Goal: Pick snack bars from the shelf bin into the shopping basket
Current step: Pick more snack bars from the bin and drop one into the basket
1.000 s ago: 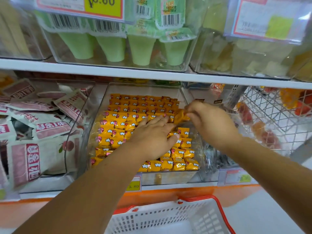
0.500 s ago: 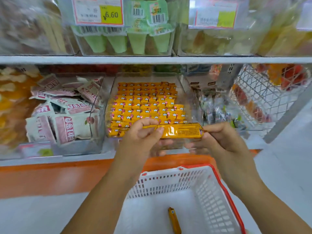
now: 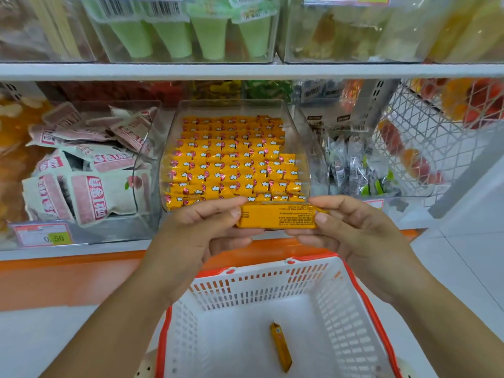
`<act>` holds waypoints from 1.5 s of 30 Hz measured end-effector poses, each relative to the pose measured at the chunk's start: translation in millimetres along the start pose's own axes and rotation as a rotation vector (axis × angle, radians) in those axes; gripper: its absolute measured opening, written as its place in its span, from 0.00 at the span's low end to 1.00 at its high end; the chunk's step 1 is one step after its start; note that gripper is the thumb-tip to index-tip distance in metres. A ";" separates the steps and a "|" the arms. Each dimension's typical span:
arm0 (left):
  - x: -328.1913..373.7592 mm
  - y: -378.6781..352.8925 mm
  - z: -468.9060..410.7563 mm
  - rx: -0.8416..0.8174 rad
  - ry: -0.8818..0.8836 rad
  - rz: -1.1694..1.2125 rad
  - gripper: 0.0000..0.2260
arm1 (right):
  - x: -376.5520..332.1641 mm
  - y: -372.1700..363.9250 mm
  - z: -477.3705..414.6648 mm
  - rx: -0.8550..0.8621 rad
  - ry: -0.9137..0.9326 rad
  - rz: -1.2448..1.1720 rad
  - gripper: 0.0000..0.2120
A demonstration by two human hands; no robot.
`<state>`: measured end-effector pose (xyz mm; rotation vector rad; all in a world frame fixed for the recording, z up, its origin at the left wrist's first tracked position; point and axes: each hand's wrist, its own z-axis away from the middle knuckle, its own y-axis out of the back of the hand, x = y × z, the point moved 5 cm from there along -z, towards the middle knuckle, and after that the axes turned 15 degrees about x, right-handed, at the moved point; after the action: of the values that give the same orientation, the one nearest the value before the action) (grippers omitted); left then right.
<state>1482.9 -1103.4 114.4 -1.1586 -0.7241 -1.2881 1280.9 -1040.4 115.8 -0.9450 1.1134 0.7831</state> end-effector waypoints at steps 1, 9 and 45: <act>-0.7 0.2 -2.8 -0.002 -0.007 -0.012 0.12 | 1.0 -0.4 -2.3 0.004 -0.001 0.006 0.21; 2.2 -2.5 -11.8 -0.115 -0.027 -0.042 0.18 | 5.7 2.5 -13.6 0.001 -0.070 -0.084 0.20; 6.2 13.3 -21.0 0.125 -0.241 -0.119 0.07 | 15.8 -6.2 -25.7 0.027 0.093 -0.010 0.20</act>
<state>1493.1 -1126.5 110.4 -1.1943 -1.0502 -1.1941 1280.9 -1065.5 98.0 -0.9713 1.1960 0.7197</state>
